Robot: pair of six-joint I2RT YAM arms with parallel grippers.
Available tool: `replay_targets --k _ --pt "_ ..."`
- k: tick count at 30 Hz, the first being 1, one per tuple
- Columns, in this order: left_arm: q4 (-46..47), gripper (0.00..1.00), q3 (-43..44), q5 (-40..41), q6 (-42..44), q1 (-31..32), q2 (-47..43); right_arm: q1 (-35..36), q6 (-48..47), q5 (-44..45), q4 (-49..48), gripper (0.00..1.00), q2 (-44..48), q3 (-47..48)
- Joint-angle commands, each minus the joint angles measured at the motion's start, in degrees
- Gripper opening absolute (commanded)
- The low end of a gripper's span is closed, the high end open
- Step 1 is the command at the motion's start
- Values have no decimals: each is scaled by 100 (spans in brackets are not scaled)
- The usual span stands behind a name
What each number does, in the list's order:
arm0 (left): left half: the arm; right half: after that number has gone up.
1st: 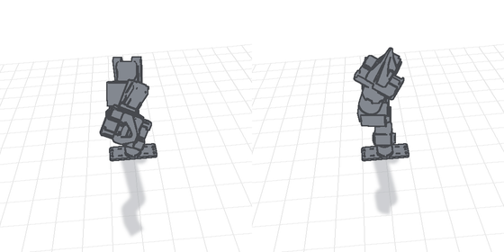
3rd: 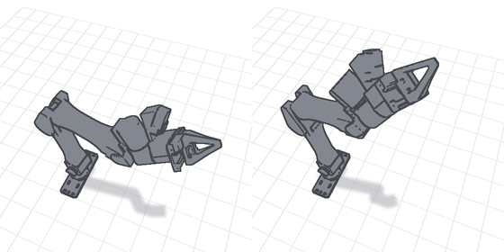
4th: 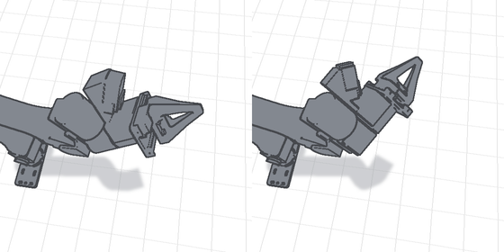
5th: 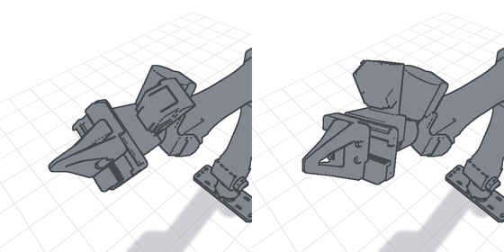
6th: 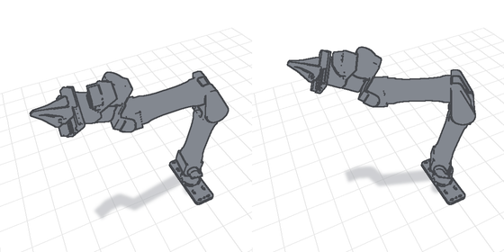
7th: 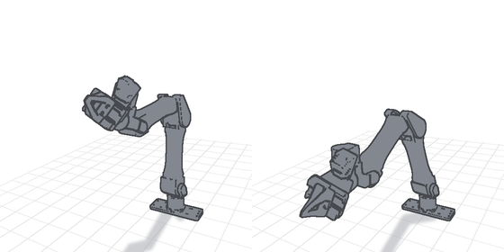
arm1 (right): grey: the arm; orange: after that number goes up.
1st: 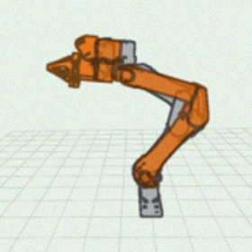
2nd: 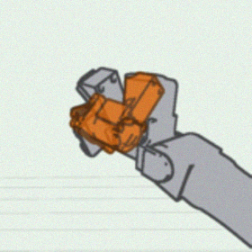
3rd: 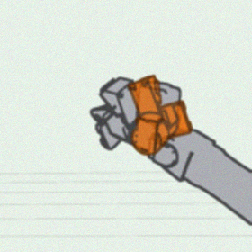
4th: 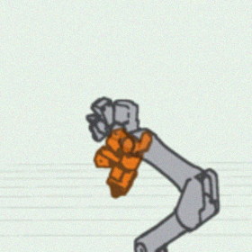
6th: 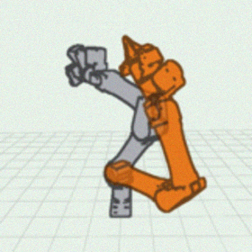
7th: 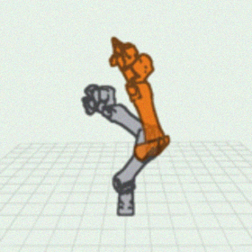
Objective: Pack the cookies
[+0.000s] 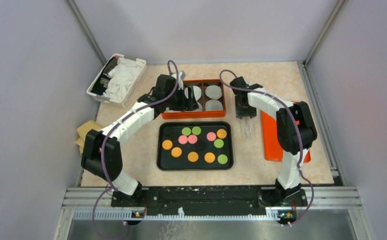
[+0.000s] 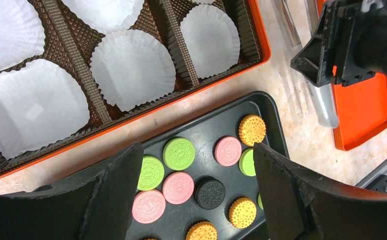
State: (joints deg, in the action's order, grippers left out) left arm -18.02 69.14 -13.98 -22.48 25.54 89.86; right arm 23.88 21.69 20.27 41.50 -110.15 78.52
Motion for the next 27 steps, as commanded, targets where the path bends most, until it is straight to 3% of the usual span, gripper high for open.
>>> replay_targets --k 1,10,19,22,27 --pt "172 87 61 -86 1 -7 -339 20 -249 283 532 45 517 745" --pt "136 87 148 -92 37 -10 -437 25 -359 262 899 53 635 1420" --pt "-41 88 238 574 106 -15 -687 20 -373 114 1010 53 755 1412" --pt "-319 88 333 1188 93 -12 -766 18 -376 70 1017 51 851 1344" --pt "-1256 86 834 3100 36 33 -841 35 -424 -37 823 39 1261 1090"
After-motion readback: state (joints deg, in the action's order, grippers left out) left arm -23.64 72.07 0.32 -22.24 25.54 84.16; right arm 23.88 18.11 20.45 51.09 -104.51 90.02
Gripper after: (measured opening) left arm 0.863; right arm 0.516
